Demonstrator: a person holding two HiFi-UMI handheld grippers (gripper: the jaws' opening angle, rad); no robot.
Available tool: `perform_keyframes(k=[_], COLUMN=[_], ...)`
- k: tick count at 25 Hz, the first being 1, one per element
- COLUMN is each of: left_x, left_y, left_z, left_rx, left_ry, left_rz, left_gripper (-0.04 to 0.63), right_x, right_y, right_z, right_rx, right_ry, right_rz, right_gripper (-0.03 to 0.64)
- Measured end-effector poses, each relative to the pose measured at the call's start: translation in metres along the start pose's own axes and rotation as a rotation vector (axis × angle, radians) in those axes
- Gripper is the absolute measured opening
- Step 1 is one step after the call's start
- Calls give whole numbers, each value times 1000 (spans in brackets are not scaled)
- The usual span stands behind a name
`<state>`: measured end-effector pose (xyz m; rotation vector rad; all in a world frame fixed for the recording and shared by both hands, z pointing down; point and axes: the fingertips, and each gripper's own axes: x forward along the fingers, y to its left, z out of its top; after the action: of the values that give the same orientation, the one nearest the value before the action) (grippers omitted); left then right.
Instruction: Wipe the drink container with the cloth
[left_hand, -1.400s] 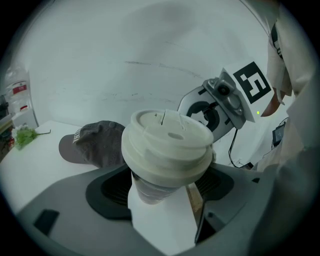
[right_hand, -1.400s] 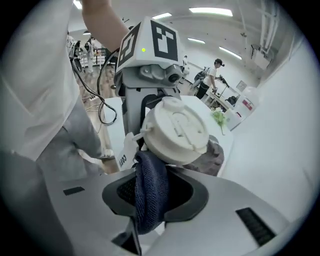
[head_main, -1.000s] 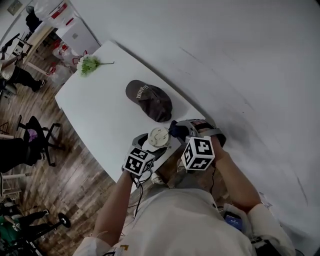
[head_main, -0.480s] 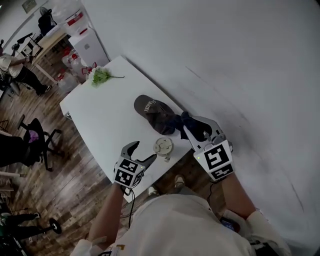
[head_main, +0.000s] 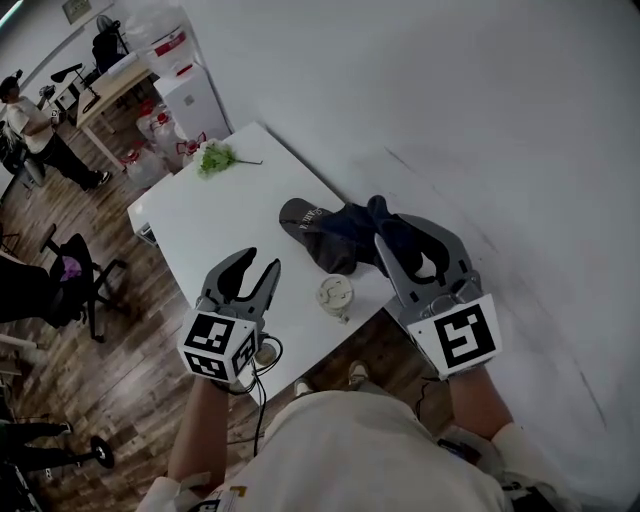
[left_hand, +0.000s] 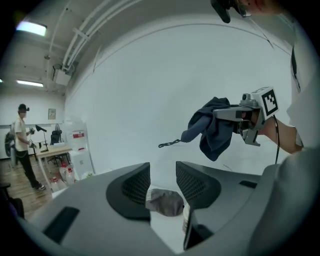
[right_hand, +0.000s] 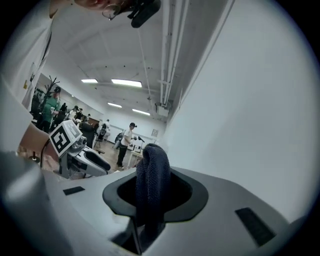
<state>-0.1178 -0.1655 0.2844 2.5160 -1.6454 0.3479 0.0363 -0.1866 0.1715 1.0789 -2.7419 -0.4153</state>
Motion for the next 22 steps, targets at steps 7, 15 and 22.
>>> perform_keyframes(k=[7,15,22], left_x=[-46,-80,-74], left_y=[10,-7,-13], left_z=[74,118,93], left_rx=[51,156,196], left_ry=[-189,-299,-254], left_rz=[48,40,33], left_gripper=[127,74,44], right_x=[-27,-56,-67], right_y=[-5,-13,-13], right_z=[42,70,58], right_rx=[-6,9,16], right_ry=[-86,-135,-108], right_rz=[-58,-99,-112], right_gripper=[117,117,115])
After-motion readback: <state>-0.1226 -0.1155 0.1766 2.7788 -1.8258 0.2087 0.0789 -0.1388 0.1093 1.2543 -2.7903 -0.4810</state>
